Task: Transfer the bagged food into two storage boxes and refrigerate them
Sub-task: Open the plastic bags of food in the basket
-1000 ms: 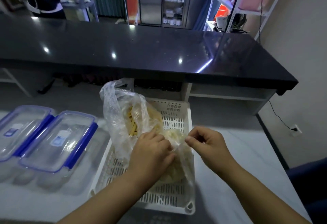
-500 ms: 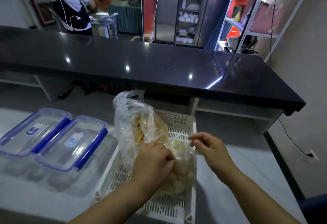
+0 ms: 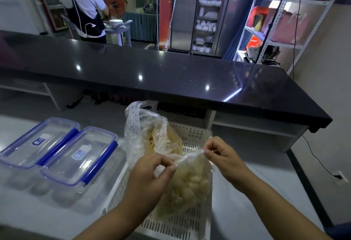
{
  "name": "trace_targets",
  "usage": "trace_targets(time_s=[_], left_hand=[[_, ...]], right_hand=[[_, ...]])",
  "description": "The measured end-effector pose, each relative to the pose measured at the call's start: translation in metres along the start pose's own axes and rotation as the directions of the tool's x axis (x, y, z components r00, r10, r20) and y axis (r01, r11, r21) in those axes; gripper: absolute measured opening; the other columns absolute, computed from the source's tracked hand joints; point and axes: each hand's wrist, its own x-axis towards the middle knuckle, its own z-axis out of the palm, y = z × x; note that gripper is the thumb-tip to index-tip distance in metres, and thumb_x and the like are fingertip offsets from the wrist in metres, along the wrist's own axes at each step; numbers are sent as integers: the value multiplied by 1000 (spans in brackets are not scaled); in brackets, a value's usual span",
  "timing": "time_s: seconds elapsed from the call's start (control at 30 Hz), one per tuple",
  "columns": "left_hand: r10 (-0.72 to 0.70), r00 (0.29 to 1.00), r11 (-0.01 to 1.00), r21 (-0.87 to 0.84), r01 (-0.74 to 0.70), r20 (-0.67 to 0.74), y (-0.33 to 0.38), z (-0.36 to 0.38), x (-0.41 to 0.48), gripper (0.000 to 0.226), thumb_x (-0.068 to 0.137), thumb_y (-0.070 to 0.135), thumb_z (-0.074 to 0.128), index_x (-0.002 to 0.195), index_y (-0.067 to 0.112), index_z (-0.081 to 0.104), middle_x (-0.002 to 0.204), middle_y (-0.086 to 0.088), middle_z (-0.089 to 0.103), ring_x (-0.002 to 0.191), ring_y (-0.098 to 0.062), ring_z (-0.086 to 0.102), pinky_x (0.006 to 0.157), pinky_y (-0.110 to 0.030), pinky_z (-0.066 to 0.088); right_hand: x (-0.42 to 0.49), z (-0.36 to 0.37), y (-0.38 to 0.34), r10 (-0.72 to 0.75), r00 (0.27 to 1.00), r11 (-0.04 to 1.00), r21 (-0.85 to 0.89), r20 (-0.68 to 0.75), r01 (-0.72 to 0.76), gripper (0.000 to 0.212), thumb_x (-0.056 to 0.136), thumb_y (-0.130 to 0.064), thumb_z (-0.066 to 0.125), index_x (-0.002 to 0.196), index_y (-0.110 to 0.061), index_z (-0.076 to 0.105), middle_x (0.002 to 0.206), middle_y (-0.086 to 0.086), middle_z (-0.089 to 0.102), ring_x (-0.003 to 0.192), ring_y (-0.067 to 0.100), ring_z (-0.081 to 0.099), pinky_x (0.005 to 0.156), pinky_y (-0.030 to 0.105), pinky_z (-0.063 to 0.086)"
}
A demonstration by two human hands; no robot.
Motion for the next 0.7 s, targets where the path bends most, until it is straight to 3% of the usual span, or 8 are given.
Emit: trace_targets(time_s=[0.1, 0.2, 0.43, 0.57, 0.63, 0.7], left_hand=[[-82, 997, 985, -151, 81, 3, 3, -17, 3, 15, 85, 15, 64, 74, 25, 63, 80, 3, 65, 74, -12, 61, 64, -25, 52], [-176, 984, 956, -235, 176, 19, -4, -29, 3, 21, 87, 10, 59, 74, 26, 64, 80, 0, 66, 70, -8, 63, 60, -15, 50], [-388, 919, 918, -60, 392, 75, -36, -26, -7, 17, 86, 13, 62, 72, 23, 64, 75, -2, 66, 72, -11, 62, 62, -18, 48], [-317, 945, 948, -8, 319, 82, -30, -22, -9, 11, 85, 21, 62, 81, 31, 62, 82, 11, 65, 77, -5, 61, 65, -19, 50], [-231, 966, 973, 41, 228, 118, -18, -20, -8, 7, 80, 41, 59, 87, 39, 59, 89, 24, 61, 87, 4, 57, 66, -12, 46], [-113, 977, 976, 204, 75, 181, -11, -16, -8, 21, 71, 55, 58, 89, 43, 56, 89, 28, 57, 93, 8, 50, 70, -9, 42]], right_hand=[[-3, -7, -12, 10, 999, 991, 134, 46, -16, 9, 90, -12, 55, 84, -11, 62, 86, 5, 61, 76, 13, 58, 67, 22, 51], [-9, -2, -17, 0, 993, 990, 137, 120, -17, 8, 88, -10, 58, 81, -11, 62, 76, 0, 64, 69, 12, 61, 64, 20, 53], [-19, 20, 0, 99, 983, 993, 46, 157, -107, 4, 83, 5, 61, 79, 2, 59, 72, 9, 61, 61, 11, 57, 61, 21, 52], [-21, 21, 0, 116, 989, 993, -3, 91, -116, 10, 82, 5, 61, 81, -5, 63, 80, 10, 65, 73, 21, 61, 72, 32, 55], [-23, 19, -4, 84, 992, 996, -12, 95, -83, 22, 82, 5, 59, 85, -16, 66, 83, -1, 68, 80, 17, 63, 74, 30, 55], [-25, 21, -7, 18, 987, 1000, -4, 158, -18, 28, 82, -1, 59, 89, -27, 68, 89, -10, 68, 85, 9, 62, 76, 23, 55]])
